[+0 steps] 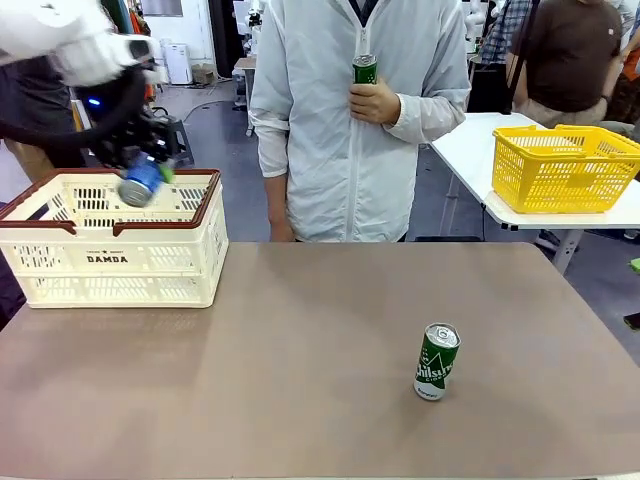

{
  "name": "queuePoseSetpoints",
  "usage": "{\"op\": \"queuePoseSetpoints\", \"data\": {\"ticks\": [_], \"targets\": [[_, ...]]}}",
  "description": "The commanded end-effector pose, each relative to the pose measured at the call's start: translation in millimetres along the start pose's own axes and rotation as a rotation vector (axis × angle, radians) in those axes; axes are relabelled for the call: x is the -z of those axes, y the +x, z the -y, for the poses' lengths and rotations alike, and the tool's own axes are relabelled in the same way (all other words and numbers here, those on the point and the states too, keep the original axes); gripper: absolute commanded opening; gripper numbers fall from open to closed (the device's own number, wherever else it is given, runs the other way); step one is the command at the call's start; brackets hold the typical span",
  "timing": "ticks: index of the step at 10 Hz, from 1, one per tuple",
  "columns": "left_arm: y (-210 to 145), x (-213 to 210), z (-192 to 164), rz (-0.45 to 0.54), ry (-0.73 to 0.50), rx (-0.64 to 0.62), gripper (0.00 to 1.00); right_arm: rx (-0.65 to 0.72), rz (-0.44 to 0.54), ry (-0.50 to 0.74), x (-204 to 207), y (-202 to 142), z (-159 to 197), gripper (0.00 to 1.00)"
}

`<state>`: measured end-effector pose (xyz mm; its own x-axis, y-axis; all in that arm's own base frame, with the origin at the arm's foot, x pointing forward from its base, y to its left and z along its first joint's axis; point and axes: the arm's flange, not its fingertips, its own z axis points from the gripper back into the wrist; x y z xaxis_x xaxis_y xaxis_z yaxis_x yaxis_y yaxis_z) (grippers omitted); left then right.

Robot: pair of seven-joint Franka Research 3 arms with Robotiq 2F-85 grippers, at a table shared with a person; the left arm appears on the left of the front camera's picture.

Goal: Place the drinks into the Shopping basket.
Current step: Pick up one drink and place it into the Shopping basket.

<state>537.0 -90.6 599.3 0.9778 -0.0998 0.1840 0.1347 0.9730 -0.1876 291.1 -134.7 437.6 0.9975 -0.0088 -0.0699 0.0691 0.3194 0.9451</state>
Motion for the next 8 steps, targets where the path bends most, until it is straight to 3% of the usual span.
{"op": "queuePoseSetpoints", "data": {"ticks": [1, 4, 6, 8], "targets": [[27, 5, -38, 0.016, -0.026, -0.032, 0.00, 0.007, -0.003, -0.003, -2, 0, -5, 1.00], [64, 37, -107, 0.044, 0.024, -0.152, 0.00, 0.007, -0.003, -0.003, -2, 0, -5, 1.00], [76, 76, -123, 0.041, 0.130, -0.201, 0.00, 0.007, -0.003, -0.003, -2, 0, -5, 1.00], [90, 125, -135, 0.027, 0.144, -0.214, 0.00, 0.007, -0.003, -0.003, -2, 0, -5, 1.00]]}}
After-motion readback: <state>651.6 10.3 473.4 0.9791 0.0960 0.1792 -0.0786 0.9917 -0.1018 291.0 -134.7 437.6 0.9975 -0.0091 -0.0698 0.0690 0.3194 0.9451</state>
